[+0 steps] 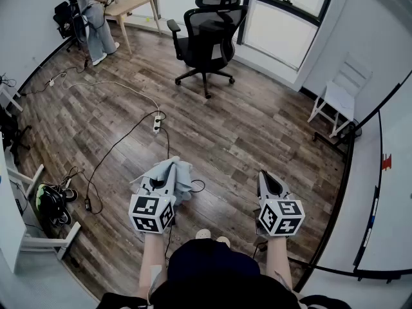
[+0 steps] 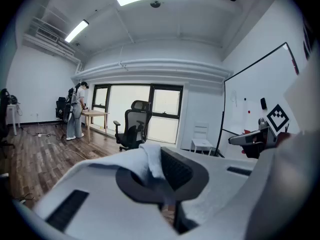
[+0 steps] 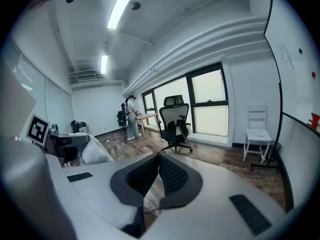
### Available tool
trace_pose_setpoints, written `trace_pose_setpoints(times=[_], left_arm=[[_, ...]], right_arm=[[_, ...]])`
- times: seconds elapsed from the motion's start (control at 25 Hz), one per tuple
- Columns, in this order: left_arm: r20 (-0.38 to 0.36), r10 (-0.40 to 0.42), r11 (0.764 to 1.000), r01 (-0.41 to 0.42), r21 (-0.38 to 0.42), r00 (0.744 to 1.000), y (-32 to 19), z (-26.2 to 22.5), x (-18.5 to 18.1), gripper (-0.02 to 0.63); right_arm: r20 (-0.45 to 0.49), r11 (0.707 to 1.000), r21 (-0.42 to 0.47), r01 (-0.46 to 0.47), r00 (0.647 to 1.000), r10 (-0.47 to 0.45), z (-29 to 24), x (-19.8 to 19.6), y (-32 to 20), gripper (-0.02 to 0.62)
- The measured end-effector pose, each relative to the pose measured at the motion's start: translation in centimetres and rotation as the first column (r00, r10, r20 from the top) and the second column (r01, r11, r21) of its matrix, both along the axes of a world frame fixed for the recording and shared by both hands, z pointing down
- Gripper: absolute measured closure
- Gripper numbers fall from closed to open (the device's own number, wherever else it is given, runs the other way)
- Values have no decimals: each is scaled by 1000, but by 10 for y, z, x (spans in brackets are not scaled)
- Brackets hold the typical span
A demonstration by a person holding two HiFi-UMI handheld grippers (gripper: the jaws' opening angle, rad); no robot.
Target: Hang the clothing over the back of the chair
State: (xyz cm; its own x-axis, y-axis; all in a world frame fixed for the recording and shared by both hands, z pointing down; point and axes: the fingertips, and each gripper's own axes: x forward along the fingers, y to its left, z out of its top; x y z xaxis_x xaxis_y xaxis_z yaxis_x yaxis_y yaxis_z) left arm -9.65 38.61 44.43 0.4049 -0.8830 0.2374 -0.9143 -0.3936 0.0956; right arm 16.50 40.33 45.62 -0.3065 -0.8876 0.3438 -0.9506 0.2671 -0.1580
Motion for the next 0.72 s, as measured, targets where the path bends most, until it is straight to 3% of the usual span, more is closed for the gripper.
trace_pose_setpoints(times=[0.72], left_arm=[[-64, -2, 1000, 4, 28, 998, 45, -14, 14, 592]], right_arm=[[52, 999, 41, 22, 998, -24, -14, 7, 34, 565]])
